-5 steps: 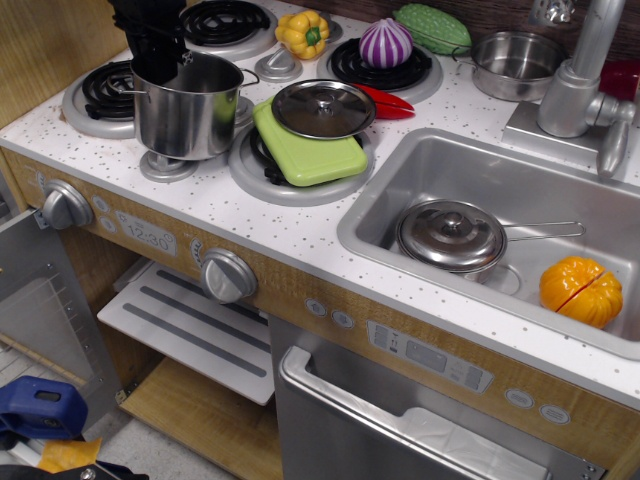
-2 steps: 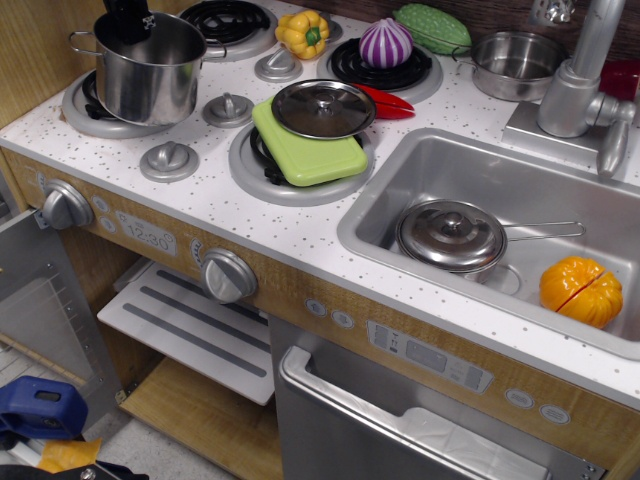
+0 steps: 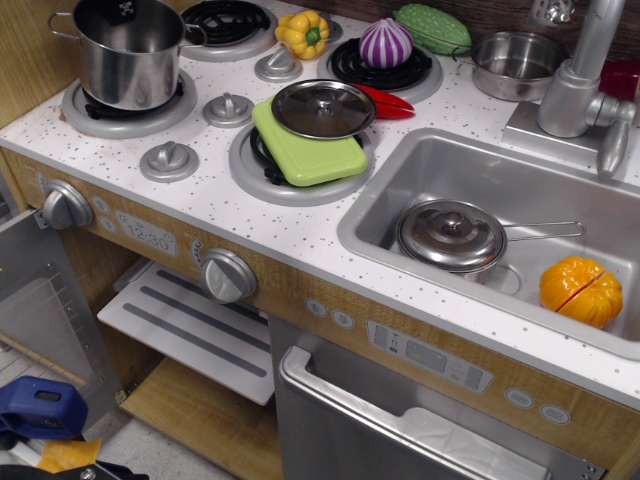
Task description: Put pot on stove which is near stove
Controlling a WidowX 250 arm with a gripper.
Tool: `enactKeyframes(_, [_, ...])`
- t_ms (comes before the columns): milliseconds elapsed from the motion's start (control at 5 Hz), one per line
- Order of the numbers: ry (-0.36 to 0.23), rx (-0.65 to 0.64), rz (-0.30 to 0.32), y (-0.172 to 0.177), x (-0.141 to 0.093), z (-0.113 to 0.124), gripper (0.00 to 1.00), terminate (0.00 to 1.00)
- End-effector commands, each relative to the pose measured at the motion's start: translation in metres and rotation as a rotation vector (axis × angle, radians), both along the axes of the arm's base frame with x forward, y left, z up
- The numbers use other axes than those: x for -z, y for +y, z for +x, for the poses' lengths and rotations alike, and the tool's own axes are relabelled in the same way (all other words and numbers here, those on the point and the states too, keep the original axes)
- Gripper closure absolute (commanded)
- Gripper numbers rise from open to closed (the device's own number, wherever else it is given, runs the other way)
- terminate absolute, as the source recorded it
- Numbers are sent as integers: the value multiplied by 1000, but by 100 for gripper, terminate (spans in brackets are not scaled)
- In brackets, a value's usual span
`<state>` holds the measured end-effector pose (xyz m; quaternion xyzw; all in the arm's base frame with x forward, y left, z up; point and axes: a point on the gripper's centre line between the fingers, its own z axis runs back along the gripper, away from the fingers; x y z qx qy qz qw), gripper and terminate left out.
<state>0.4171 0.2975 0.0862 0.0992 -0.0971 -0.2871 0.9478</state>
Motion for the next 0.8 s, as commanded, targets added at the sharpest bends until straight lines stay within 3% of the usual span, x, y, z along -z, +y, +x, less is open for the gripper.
enactKeyframes(0, [-94, 62, 106, 7, -36, 0, 100, 0])
enactKeyframes(600, [-110, 210, 194, 20, -39, 3, 100, 0])
